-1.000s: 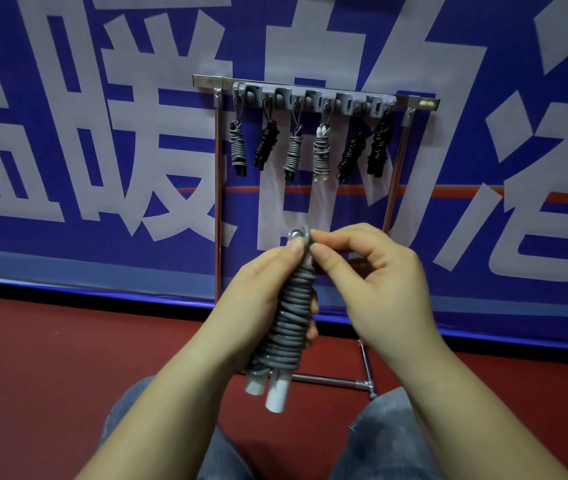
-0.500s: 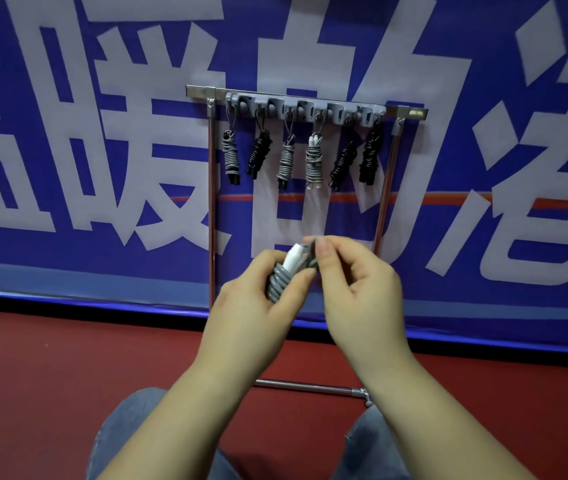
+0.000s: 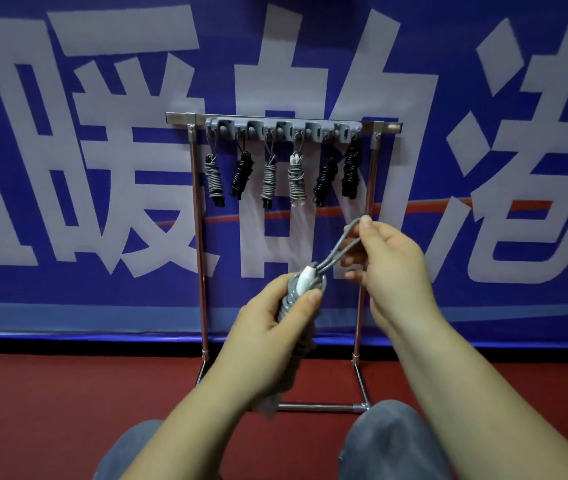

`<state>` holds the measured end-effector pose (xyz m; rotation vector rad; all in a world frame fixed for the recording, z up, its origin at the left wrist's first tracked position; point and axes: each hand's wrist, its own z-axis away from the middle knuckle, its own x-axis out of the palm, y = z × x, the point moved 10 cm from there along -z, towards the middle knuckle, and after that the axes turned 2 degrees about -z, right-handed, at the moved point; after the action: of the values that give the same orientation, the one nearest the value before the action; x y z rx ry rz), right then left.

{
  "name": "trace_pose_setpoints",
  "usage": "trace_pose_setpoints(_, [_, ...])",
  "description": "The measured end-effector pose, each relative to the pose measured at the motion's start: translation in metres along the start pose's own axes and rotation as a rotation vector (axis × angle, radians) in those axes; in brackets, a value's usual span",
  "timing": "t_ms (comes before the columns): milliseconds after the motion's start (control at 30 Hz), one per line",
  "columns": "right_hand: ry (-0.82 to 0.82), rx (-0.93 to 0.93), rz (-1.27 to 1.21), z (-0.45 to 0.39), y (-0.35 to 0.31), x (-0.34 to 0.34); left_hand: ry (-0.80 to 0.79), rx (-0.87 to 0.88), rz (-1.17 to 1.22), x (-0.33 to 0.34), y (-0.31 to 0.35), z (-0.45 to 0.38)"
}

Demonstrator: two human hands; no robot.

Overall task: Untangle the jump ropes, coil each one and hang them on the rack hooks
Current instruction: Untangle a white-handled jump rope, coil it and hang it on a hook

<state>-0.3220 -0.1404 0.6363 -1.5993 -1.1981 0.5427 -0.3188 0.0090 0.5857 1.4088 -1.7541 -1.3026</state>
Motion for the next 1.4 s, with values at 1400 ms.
trace_pose_setpoints(1400, [-0.044, 0.113, 0.117, -0.327, 0.058, 0.001, 0.073, -0.123, 0.177, 0.047, -0.037, -0.393])
